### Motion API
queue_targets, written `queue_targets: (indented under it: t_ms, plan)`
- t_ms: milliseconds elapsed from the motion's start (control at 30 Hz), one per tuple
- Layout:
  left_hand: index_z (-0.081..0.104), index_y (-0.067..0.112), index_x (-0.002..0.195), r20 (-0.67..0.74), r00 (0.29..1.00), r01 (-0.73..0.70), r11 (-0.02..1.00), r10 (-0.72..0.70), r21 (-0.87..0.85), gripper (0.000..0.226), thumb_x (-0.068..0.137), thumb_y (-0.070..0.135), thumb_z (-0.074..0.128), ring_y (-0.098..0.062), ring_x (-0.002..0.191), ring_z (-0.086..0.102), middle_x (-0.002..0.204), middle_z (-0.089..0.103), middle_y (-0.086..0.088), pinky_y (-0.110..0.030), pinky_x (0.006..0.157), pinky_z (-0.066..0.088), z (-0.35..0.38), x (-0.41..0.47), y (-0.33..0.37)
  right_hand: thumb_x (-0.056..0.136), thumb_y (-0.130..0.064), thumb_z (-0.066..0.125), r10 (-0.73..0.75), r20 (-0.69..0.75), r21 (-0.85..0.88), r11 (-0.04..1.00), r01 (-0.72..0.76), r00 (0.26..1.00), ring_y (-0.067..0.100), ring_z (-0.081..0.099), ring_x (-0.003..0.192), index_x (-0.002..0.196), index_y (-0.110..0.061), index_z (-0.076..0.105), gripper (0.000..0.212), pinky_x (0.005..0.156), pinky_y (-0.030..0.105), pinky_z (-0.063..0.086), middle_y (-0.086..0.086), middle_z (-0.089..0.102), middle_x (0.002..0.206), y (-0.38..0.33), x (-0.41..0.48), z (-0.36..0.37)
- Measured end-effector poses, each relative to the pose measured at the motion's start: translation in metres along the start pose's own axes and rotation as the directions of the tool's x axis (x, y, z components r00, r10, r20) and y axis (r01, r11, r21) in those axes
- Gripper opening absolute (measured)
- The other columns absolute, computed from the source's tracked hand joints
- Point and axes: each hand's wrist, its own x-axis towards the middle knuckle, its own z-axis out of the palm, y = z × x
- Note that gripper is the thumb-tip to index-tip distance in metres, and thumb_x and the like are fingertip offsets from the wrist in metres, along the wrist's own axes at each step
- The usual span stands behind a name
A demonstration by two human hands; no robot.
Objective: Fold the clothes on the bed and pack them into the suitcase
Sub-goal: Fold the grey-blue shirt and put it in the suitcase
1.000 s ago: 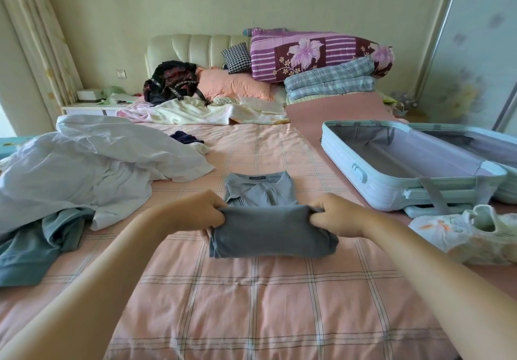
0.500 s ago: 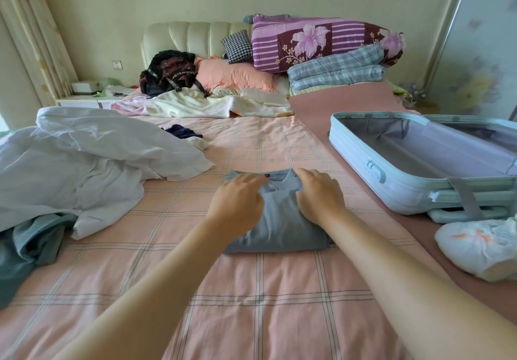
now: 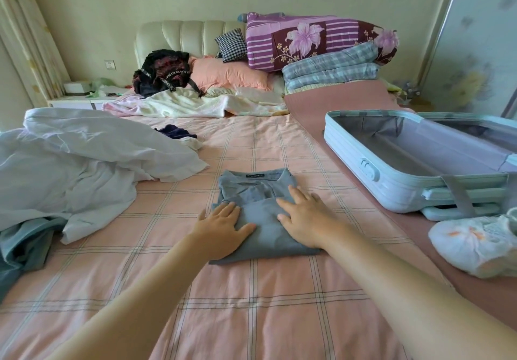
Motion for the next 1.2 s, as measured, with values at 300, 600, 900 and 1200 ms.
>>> queue_targets:
  t_ms: [300, 600, 900, 1200]
  plan:
    - [0.007, 0.029, 0.159, -0.013, 0.927, -0.374, 0.927, 0.374, 0.036, 0.115, 0.071, 0.082, 0.058, -0.012, 0.151, 0.009, 0.165, 0.008, 0.011, -0.029, 0.121, 0.010, -0.012, -0.042, -0.003, 0.075, -0.045, 0.069, -0.184, 0.056, -0.025, 0.982, 0.186, 0.981, 0.019, 0.020, 0.148, 0.159, -0.032, 0.020, 0.099, 0.117, 0.039, 0.031, 0.000, 0.018, 0.161, 0.000, -0.035, -0.003]
    - [0.061, 0.020, 0.074, -0.003, 0.974, -0.215, 0.923, 0.226, -0.318, 0.020, 0.091, 0.029, 0.061, -0.006, 0.057, 0.054, 0.063, 0.060, 0.009, -0.021, 0.057, 0.043, -0.055, -0.051, -0.017, 0.076, -0.020, 0.056, -0.039, 0.014, 0.316, 0.948, 0.033, 0.999, 0.013, 0.049, 0.062, 0.060, -0.017, 0.046, 0.019, 0.059, 0.032, 0.039, -0.006, 0.052, 0.060, -0.001, -0.047, -0.047]
    - [0.062, 0.025, 0.122, -0.313, 0.950, -0.056, 0.984, 0.000, -0.171, 0.038, 0.085, 0.023, 0.069, -0.018, 0.105, 0.059, 0.118, 0.064, 0.005, -0.031, 0.085, 0.049, -0.049, -0.023, -0.007, 0.091, -0.038, 0.060, 0.223, -0.143, 0.320, 0.932, -0.168, 0.964, 0.017, 0.054, 0.088, 0.093, -0.035, 0.056, 0.005, 0.073, 0.031, 0.039, -0.009, 0.060, 0.096, 0.007, -0.027, -0.035]
    - [0.031, 0.025, 0.154, -0.271, 0.927, -0.287, 0.956, 0.259, -0.066, 0.059, 0.102, 0.054, 0.028, -0.011, 0.146, 0.026, 0.158, 0.033, 0.008, -0.035, 0.121, 0.017, 0.003, -0.011, 0.036, 0.097, -0.023, 0.036, -0.133, -0.225, 0.023, 0.990, 0.142, 0.965, 0.022, 0.052, 0.127, 0.134, -0.023, 0.058, 0.043, 0.103, 0.040, 0.041, -0.003, 0.059, 0.136, -0.020, -0.009, -0.014]
